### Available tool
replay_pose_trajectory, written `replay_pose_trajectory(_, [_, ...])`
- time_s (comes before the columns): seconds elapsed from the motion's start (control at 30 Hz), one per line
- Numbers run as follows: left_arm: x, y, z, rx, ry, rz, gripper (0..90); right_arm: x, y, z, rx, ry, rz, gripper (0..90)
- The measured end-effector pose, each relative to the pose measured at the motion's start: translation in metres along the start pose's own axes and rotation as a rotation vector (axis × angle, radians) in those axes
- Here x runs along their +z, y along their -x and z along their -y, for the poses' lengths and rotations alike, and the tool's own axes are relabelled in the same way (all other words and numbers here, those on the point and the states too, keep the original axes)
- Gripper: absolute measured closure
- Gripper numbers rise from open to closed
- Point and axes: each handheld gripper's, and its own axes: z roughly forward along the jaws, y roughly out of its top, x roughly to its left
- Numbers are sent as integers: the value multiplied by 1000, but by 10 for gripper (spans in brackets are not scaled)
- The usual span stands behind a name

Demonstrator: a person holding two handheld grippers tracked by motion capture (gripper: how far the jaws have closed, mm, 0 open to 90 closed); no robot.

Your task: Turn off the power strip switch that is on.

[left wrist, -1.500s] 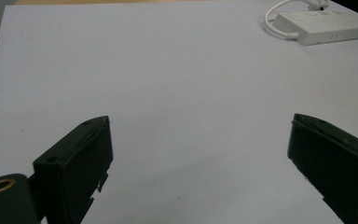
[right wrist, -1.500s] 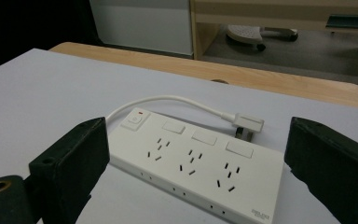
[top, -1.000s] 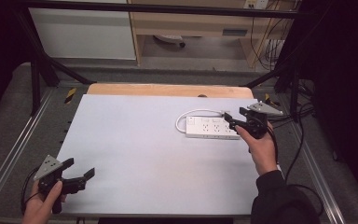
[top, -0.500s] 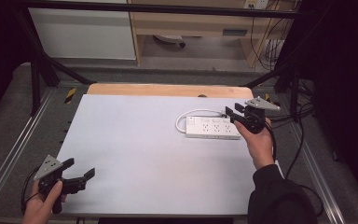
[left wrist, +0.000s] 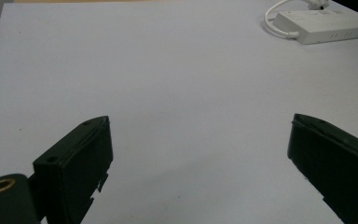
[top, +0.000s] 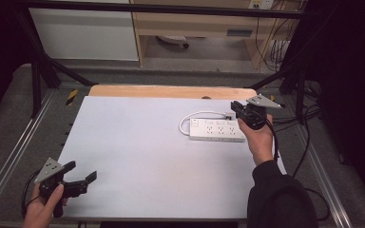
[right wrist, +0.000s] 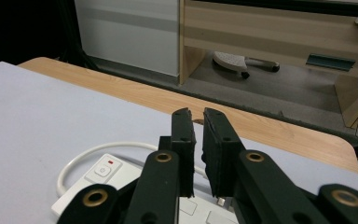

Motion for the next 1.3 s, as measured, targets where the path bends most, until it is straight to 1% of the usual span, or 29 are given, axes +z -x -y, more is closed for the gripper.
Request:
replay_pose_trajectory(0.1, [0, 0, 0, 0, 0, 3, 66, 3, 0, 1, -1, -2, -1, 845])
replay_pose_trajectory(0.17, [0, 0, 0, -1, 1, 4, 66, 6, 1, 2, -10, -3, 5, 854])
replay_pose_trajectory(0.23, [0, 0, 0, 1, -3, 4, 66, 9, 1, 2, -13, -3, 4, 870])
replay_pose_trajectory(0.27, [0, 0, 0, 1, -4, 4, 66, 12, 1, 3, -23, -9, -2, 885])
replay_pose_trajectory(0.37, [0, 0, 0, 3, -3, 3, 66, 14, 2, 4, -26, -13, -2, 898])
replay_pose_trajectory(0.53, [0, 1, 0, 5, -4, 6, 66, 19, 4, 6, -21, -12, 5, 900])
replay_pose_trajectory(0.8, [0, 1, 0, 2, -2, 4, 66, 26, 8, 10, 11, -13, 6, 900])
replay_pose_trajectory(1.03, [0, 0, 0, 3, -4, 5, 66, 29, 10, 11, 24, -14, 10, 900])
replay_pose_trajectory(1.3, [0, 0, 0, 3, -3, 4, 66, 37, 9, 13, 36, -29, 10, 900])
